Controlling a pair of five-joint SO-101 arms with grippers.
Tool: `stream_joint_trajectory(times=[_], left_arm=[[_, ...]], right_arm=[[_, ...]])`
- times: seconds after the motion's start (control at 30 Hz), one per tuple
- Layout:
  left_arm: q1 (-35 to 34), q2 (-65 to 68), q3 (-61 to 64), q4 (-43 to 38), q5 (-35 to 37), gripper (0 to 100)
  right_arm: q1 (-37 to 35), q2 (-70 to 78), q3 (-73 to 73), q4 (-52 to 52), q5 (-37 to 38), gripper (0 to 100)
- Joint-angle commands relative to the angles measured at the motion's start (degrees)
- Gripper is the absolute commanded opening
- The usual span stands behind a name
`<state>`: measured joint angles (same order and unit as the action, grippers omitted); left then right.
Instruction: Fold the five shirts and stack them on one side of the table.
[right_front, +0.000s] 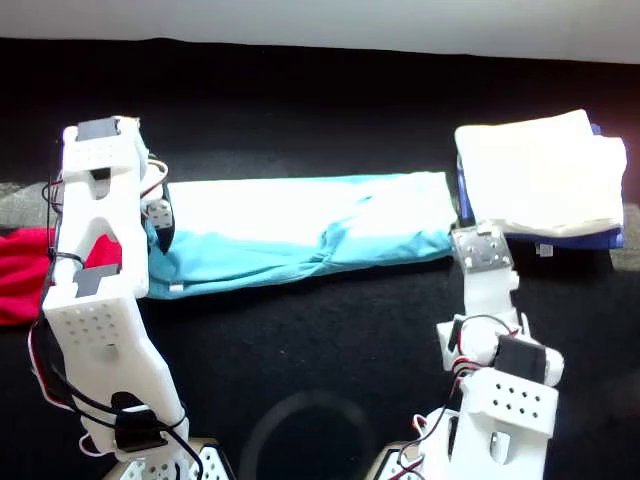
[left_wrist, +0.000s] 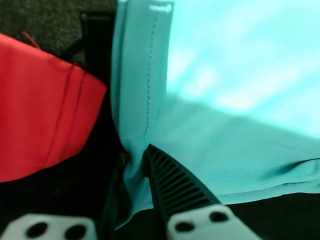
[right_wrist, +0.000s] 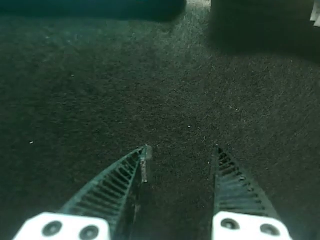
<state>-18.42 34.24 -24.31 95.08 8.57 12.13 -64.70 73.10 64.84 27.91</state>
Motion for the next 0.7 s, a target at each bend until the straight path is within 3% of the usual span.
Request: stream_joint_trajectory(times=[0.0, 0.27, 0.37, 0.5, 0.67], left_arm=[[1.1, -1.2, -7.7, 5.2, -0.4, 1], [15.6, -6.3, -8.5, 6.0, -0.2, 1], [22.5, -10.0, -8.7, 5.8, -0.3, 1], [31.9, -11.4, -10.4, 5.3, -0.4, 1], [40.3, -11.5, -14.9, -0.2, -0.4, 1]], right_arm=[[1.6, -1.5, 8.9, -7.4, 2.7, 18.8], [2.2, -1.8, 21.8, -21.5, 2.7, 18.8], [5.2, -1.9, 22.5, -22.0, 1.8, 18.8], [6.2, -1.9, 22.6, -24.0, -6.5, 18.8], [6.2, -1.9, 22.8, -24.4, -7.2, 18.8]])
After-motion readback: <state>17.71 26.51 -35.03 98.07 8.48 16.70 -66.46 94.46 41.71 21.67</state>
